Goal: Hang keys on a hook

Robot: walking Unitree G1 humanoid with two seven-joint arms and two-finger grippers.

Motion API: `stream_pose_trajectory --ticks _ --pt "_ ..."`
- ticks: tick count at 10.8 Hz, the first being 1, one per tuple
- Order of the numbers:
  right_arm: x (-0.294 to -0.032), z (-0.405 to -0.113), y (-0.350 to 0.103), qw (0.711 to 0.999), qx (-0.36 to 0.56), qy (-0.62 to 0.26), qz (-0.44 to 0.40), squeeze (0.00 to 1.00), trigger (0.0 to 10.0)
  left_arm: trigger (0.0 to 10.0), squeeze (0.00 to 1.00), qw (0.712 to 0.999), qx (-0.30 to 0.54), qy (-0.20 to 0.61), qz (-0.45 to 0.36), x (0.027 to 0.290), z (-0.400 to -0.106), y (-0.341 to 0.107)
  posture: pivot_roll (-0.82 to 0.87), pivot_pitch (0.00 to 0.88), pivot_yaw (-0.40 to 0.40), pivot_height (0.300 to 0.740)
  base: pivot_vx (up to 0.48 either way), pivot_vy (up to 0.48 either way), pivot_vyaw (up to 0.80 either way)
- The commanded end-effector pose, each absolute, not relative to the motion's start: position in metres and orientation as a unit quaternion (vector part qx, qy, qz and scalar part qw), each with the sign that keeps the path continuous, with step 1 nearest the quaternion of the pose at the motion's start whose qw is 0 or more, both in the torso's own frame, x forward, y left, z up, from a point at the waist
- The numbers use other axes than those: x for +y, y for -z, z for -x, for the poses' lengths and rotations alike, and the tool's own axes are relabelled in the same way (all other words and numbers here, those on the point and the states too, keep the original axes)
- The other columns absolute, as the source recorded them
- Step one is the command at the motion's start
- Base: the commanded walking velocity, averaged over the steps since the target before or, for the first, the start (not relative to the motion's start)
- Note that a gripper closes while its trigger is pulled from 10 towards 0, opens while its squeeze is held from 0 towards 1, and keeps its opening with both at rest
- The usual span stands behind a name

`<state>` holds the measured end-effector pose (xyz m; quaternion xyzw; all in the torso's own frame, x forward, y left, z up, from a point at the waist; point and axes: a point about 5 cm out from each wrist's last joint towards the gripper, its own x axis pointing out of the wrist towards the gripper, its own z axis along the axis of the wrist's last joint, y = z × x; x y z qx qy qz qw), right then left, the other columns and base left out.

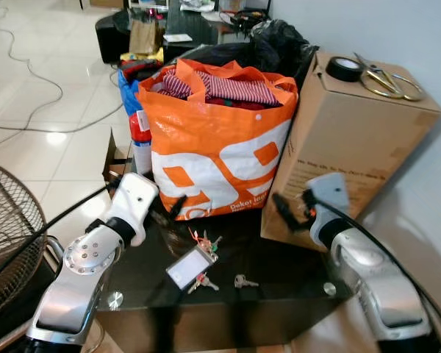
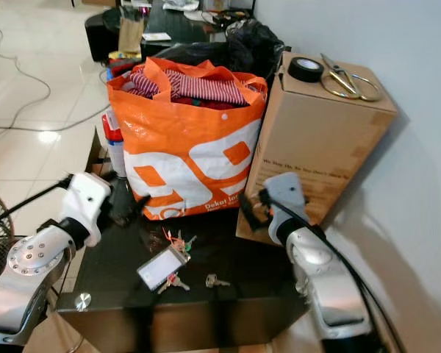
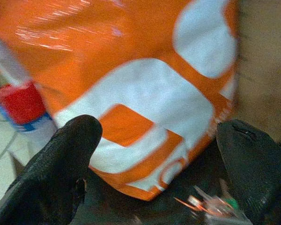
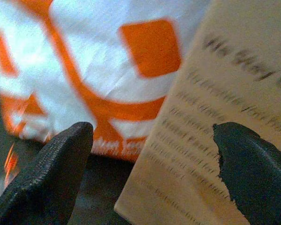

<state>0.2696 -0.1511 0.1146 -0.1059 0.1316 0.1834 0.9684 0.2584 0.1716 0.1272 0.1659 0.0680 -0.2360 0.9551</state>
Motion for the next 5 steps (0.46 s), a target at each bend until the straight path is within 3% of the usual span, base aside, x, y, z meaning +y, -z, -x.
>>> stream_pose_trajectory --ticks 1,3,4,5 --pt "-0.151 -0.273 -0.111 0.958 0.153 -0.208 0.126 1.00 10.0 10.0 0.00 0.947 0.081 0.262 -0.165 0.168 -0.256 -0.123 -0.03 0.000 -0.080 0.740 0.000 0.000 0.00" --pt "-0.148 -0.278 -0.088 0.906 0.232 -0.298 0.191 1.00 10.0 10.0 0.00 0.912 0.133 0.346 -0.175 0.164 -0.246 -0.112 -0.04 0.000 -0.069 0.740 0.000 0.000 0.00" --pt "-0.147 -0.276 -0.080 0.878 0.258 -0.340 0.217 0.92 10.0 10.0 0.00 0.893 0.159 0.382 -0.176 0.163 -0.241 -0.106 -0.06 0.000 -0.054 0.740 0.000 0.000 0.00" --pt "-0.146 -0.273 -0.067 0.837 0.292 -0.391 0.247 0.00 10.0 10.0 0.00 0.858 0.200 0.436 -0.186 0.161 -0.228 -0.094 -0.09 0.000 -0.036 0.740 0.000 0.000 0.00"
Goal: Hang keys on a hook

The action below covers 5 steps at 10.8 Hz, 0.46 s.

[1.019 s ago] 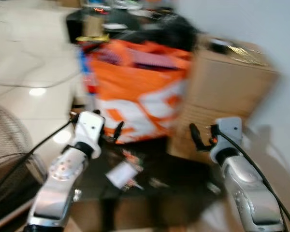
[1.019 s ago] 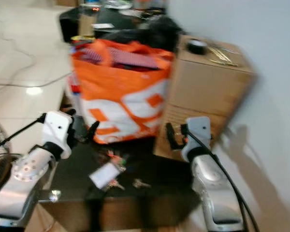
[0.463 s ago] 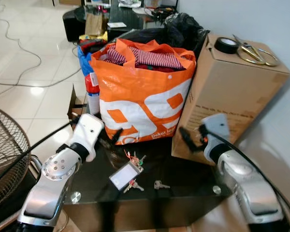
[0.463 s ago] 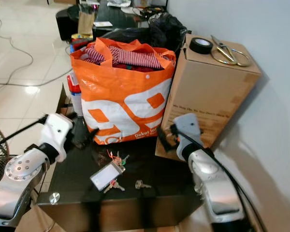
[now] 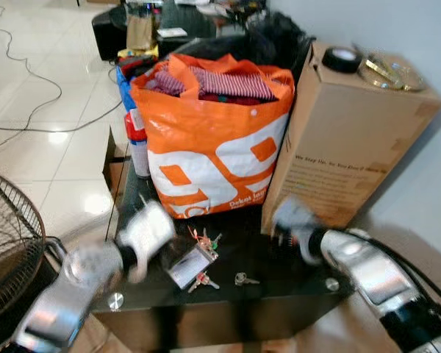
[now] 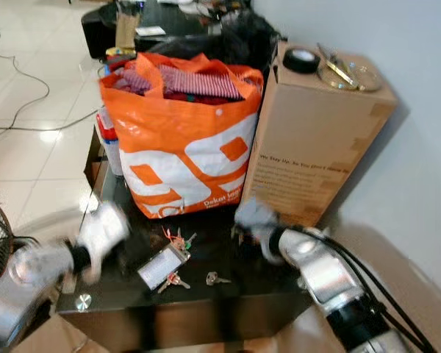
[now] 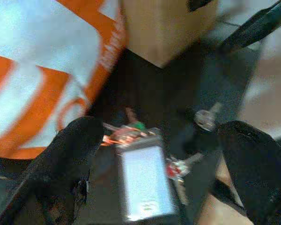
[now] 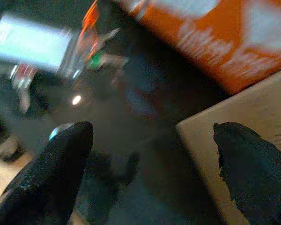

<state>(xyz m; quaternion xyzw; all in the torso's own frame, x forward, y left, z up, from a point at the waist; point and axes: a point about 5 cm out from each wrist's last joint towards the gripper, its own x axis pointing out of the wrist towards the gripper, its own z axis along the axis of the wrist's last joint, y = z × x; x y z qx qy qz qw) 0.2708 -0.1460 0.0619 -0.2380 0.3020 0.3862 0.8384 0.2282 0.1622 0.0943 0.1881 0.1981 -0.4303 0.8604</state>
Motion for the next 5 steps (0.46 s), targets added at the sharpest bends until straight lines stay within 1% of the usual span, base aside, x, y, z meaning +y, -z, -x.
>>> stream_pose_trajectory --ticks 1,2,3,4,5 --pt "-0.141 -0.275 -0.061 0.833 0.294 -0.398 0.249 0.00 10.0 10.0 0.00 0.852 0.208 0.441 -0.191 0.161 -0.224 -0.090 -0.10 0.000 -0.037 0.740 0.000 0.000 0.00" --pt "-0.132 -0.276 -0.055 0.825 0.296 -0.415 0.244 0.00 10.0 10.0 0.00 0.849 0.217 0.444 -0.189 0.161 -0.219 -0.086 -0.10 0.000 -0.043 0.740 0.000 0.000 0.00" --pt "-0.117 -0.271 -0.043 0.801 0.303 -0.455 0.244 0.00 10.0 10.0 0.00 0.841 0.226 0.456 -0.185 0.159 -0.211 -0.084 -0.11 0.000 -0.045 0.740 0.000 0.000 0.00" --pt "-0.110 -0.269 -0.036 0.791 0.307 -0.470 0.243 0.00 10.0 10.0 0.00 0.836 0.230 0.464 -0.181 0.158 -0.208 -0.084 -0.11 0.000 -0.046 0.740 0.000 0.000 0.00" --pt "-0.101 -0.266 -0.025 0.793 0.307 -0.473 0.232 0.00 10.0 10.0 0.00 0.830 0.236 0.472 -0.182 0.156 -0.203 -0.082 -0.12 0.000 -0.048 0.740 0.000 0.000 0.00"
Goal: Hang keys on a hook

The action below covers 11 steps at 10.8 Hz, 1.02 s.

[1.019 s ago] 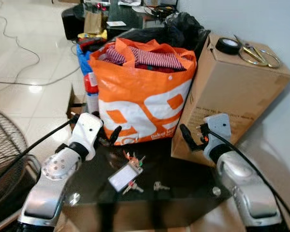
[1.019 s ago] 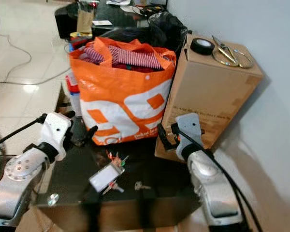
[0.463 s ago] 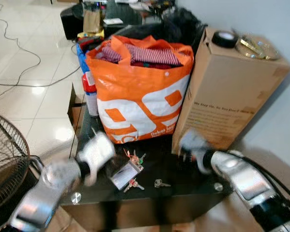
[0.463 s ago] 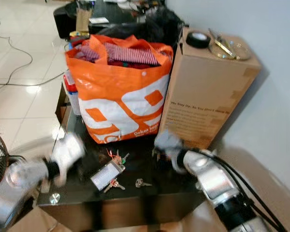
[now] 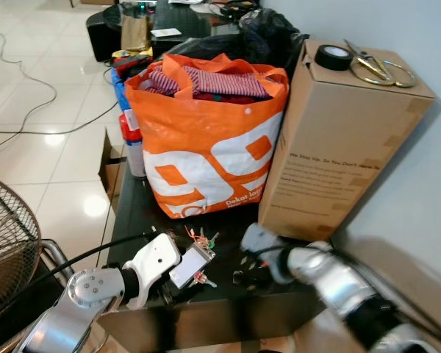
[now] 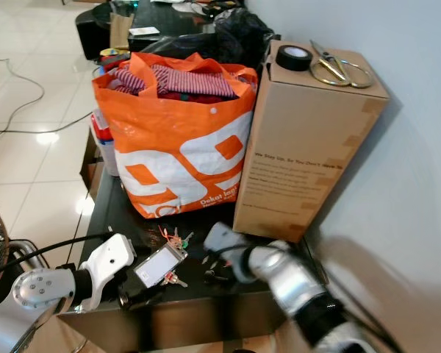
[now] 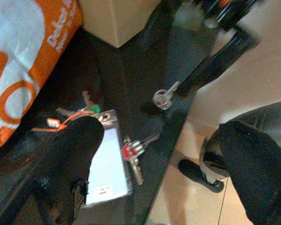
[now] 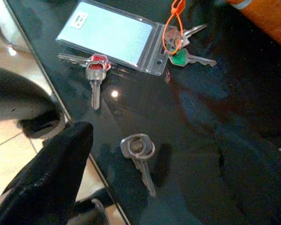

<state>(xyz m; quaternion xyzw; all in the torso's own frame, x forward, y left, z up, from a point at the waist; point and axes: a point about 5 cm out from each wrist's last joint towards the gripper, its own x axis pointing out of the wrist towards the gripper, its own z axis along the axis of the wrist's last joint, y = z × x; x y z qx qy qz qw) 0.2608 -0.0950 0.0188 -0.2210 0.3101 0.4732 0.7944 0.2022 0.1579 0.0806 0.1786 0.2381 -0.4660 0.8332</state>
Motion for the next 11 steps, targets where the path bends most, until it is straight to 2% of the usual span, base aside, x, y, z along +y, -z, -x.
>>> stream_pose_trajectory --ticks 1,4,6,7,8,9,10,11 --pt "-0.097 -0.267 -0.015 0.804 0.307 -0.451 0.237 0.00 10.0 10.0 0.00 0.825 0.241 0.477 -0.183 0.155 -0.197 -0.081 -0.12 0.000 -0.051 0.740 0.000 0.000 0.00" --pt "-0.086 -0.265 0.005 0.820 0.320 -0.420 0.221 0.00 10.0 10.0 0.00 0.820 0.252 0.481 -0.182 0.155 -0.185 -0.083 -0.09 0.000 -0.070 0.740 0.000 0.000 0.00" --pt "-0.081 -0.258 0.018 0.801 0.339 -0.431 0.238 0.00 10.0 10.0 0.00 0.816 0.271 0.476 -0.182 0.161 -0.176 -0.082 -0.08 0.000 -0.087 0.740 0.000 0.000 0.00" --pt "-0.080 -0.258 0.020 0.803 0.342 -0.429 0.233 0.00 10.0 10.0 0.00 0.816 0.274 0.476 -0.181 0.161 -0.173 -0.081 -0.08 0.004 -0.093 0.740 0.000 0.000 0.00" --pt "-0.078 -0.259 0.021 0.809 0.342 -0.423 0.222 0.00 8.2 10.0 0.00 0.817 0.277 0.474 -0.177 0.160 -0.170 -0.082 -0.08 0.011 -0.103 0.740 0.000 0.000 0.00" --pt "-0.075 -0.259 0.022 0.814 0.340 -0.418 0.218 0.00 4.5 10.0 0.00 0.818 0.280 0.472 -0.174 0.158 -0.167 -0.081 -0.07 0.014 -0.108 0.740 0.000 0.000 0.00" --pt "-0.075 -0.258 0.025 0.815 0.342 -0.412 0.222 0.00 2.5 10.0 0.00 0.817 0.282 0.473 -0.170 0.156 -0.165 -0.081 -0.07 0.020 -0.112 0.740 0.000 0.000 0.00" --pt "-0.075 -0.258 0.026 0.815 0.344 -0.409 0.223 0.00 1.6 10.0 0.00 0.818 0.283 0.473 -0.168 0.156 -0.164 -0.081 -0.08 0.023 -0.115 0.740 0.000 0.000 0.00"
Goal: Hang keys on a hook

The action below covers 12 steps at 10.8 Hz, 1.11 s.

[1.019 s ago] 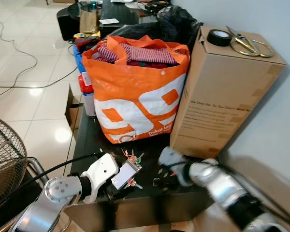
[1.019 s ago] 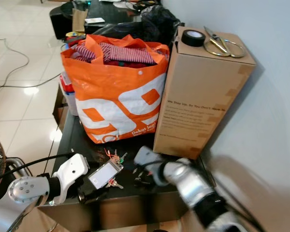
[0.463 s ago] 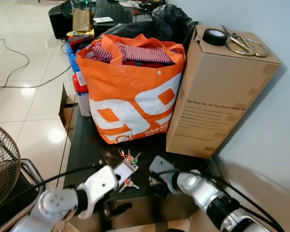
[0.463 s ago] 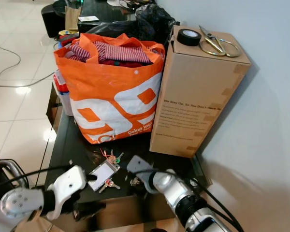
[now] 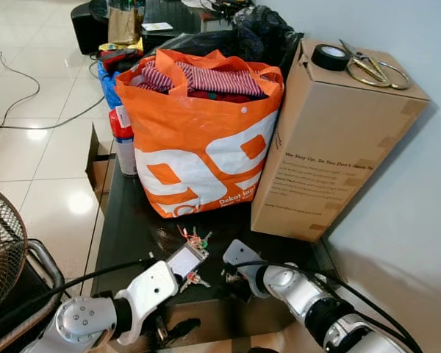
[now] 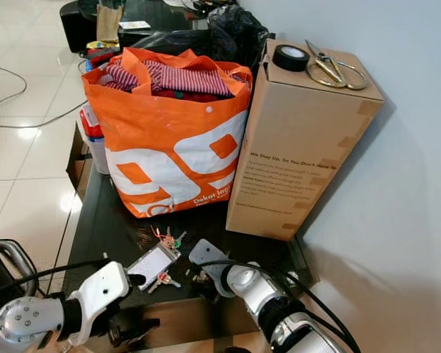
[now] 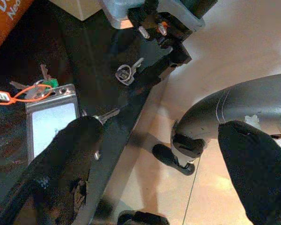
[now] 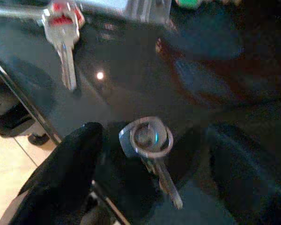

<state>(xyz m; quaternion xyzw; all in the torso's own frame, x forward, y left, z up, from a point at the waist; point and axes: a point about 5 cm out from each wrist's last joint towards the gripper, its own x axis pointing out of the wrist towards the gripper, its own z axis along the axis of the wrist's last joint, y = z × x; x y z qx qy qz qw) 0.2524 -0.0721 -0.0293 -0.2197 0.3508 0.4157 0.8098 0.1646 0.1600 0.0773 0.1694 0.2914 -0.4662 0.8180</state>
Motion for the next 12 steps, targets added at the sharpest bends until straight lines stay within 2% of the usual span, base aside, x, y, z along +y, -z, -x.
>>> stream_pose_trajectory --ticks 1,12 --pt "-0.0773 -0.2571 0.0279 0.815 0.349 -0.404 0.225 0.00 0.0 10.0 0.00 0.817 0.285 0.472 -0.167 0.1557 -0.1629 -0.0802 -0.08 0.022 -0.117 0.740 0.000 0.000 0.00" --pt "-0.0813 -0.2579 0.0295 0.818 0.350 -0.401 0.217 0.00 0.0 10.0 0.00 0.814 0.285 0.481 -0.160 0.1513 -0.1666 -0.0780 -0.09 0.011 -0.106 0.740 0.000 0.000 0.00"
